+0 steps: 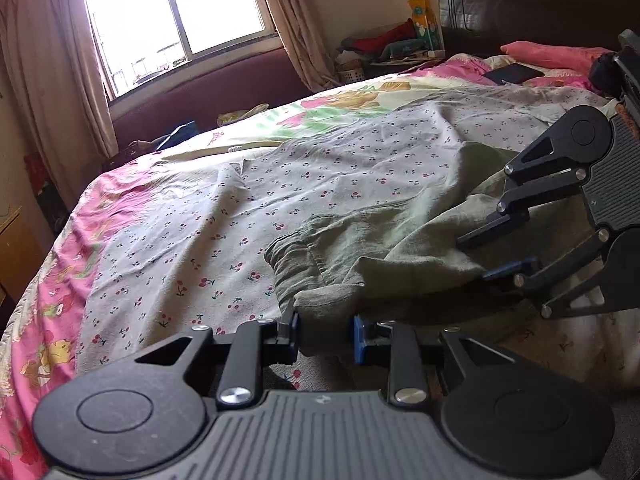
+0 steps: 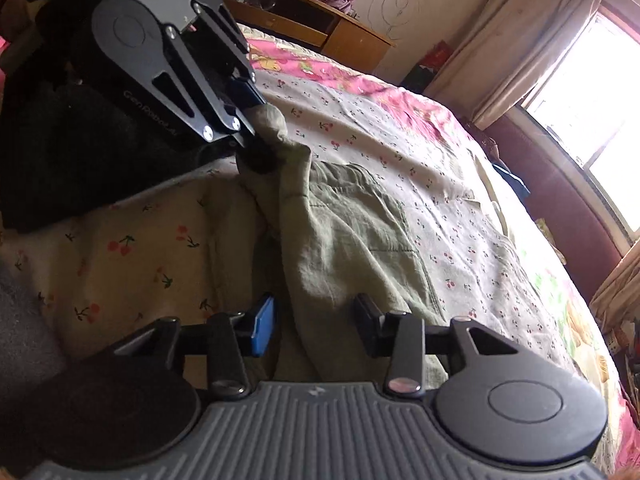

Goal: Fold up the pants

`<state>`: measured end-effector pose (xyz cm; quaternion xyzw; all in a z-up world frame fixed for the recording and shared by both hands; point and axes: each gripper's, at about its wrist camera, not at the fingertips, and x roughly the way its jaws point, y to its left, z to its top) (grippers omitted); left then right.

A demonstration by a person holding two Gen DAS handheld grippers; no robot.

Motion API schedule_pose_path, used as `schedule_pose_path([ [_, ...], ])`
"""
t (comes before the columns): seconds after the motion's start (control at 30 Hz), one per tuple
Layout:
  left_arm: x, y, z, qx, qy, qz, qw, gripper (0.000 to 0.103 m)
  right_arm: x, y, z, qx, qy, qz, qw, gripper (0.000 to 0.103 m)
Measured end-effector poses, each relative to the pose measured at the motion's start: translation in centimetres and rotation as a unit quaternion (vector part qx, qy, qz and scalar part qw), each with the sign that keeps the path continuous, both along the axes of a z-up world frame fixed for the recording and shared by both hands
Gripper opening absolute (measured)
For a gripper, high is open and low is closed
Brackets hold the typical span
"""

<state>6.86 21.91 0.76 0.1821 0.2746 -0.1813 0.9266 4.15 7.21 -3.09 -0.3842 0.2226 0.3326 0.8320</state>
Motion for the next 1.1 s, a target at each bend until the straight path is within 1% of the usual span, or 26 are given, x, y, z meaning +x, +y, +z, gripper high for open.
schedule_pose_path([
  [0.03,0.2,0.0,0.4,-0.003,-0.007,-0.003,1.0,0.041,0.8,-0.2,0.3,-0.002,0.0,-0.014,1.0,0.003],
  [0.1,0.7,0.0,1.5,-0.013,-0.035,-0.003,0.9993,0.041,2.1,-1.2,2.4,0.026,0.0,-0.037,0.999,0.003],
  [0.17,1.1,-0.1,2.7,-0.028,-0.066,-0.002,0.9975,0.04,2.8,-2.2,5.6,0.049,-0.036,-0.057,0.997,0.001],
  [0.23,1.2,-0.5,3.9,-0.037,-0.114,-0.005,0.9928,0.04,2.8,-3.0,8.5,0.069,-0.071,-0.073,0.992,0.0],
  [0.27,1.2,-0.7,4.0,-0.039,-0.128,-0.007,0.991,0.04,2.3,-3.5,9.9,0.082,-0.092,-0.08,0.989,0.0],
  [0.3,1.3,-0.8,3.7,-0.04,-0.122,-0.007,0.9917,0.04,2.0,-3.7,10.4,0.089,-0.101,-0.082,0.987,0.0],
  [0.33,1.3,-0.8,3.0,-0.036,-0.107,-0.009,0.9936,0.04,1.7,-3.7,10.4,0.089,-0.098,-0.081,0.988,0.001],
  [0.37,1.2,-0.7,1.7,-0.021,-0.084,-0.01,0.9962,0.04,1.1,-3.6,9.4,0.085,-0.074,-0.077,0.991,0.001],
  [0.43,0.5,-0.5,-0.7,0.013,-0.037,-0.01,0.9992,0.041,0.1,-2.8,5.6,0.06,0.008,-0.06,0.996,0.001],
  [0.47,0.1,-0.3,-1.6,0.025,-0.012,-0.011,0.9996,0.041,-0.4,-2.1,3.3,0.036,0.04,-0.044,0.998,0.001],
  [0.5,-0.8,-0.1,-2.4,0.038,0.009,-0.009,0.9992,0.041,-1.3,-1.4,1.1,0.014,0.062,-0.03,0.998,0.001],
  [0.53,-1.5,0.1,-2.7,0.043,0.016,-0.006,0.9989,0.041,-2.0,-0.9,-0.6,-0.001,0.08,-0.015,0.997,0.001],
  [0.57,-2.2,0.4,-2.7,0.049,0.023,-0.002,0.9986,0.042,-2.7,-0.6,-1.5,-0.006,0.087,-0.004,0.996,0.001],
  [0.63,-2.9,0.9,-2.4,0.043,0.029,0.007,0.9986,0.042,-3.1,-0.1,-1.7,-0.006,0.083,0.006,0.997,0.005],
  [0.67,-3.2,1.4,-2.1,0.032,0.03,0.012,0.999,0.042,-2.8,-0.2,-1.4,-0.005,0.083,0.005,0.996,0.005],
  [0.73,-3.6,1.5,-1.5,0.022,0.025,0.022,0.9992,0.042,-2.3,-0.5,-0.8,-0.002,0.083,-0.005,0.996,0.011],
  [0.77,-3.9,1.5,-1.0,0.017,0.015,0.027,0.9994,0.042,-2.1,-0.9,-0.2,0.001,0.082,-0.011,0.997,0.011],
  [0.87,-4.7,1.7,1.3,-0.02,-0.023,0.029,0.9991,0.043,-2.4,-2.2,1.6,0.03,0.093,-0.015,0.995,0.011],
  [0.93,-4.6,1.6,2.3,-0.036,-0.044,0.028,0.998,0.048,-2.9,-2.9,2.5,0.042,0.089,-0.018,0.995,0.013],
  [0.97,-4.3,1.6,2.7,-0.048,-0.054,0.033,0.9968,0.048,-2.8,-3.2,2.9,0.044,0.088,-0.025,0.995,0.015],
  [1.0,-3.8,1.5,2.7,-0.062,-0.061,0.038,0.9955,0.048,-2.8,-3.7,3.0,0.046,0.091,-0.036,0.994,0.023],
  [1.03,-3.0,1.1,2.4,-0.074,-0.055,0.039,0.9949,0.049,-2.8,-4.4,3.0,0.05,0.097,-0.054,0.993,0.03],
  [1.07,-2.2,0.5,1.6,-0.077,-0.032,0.031,0.996,0.049,-2.6,-5.3,2.8,0.057,0.11,-0.079,0.989,0.03],
  [1.1,-1.7,-0.3,0.3,-0.059,-0.009,0.022,0.998,0.049,-2.4,-6.4,2.7,0.061,0.12,-0.106,0.985,0.03],
])
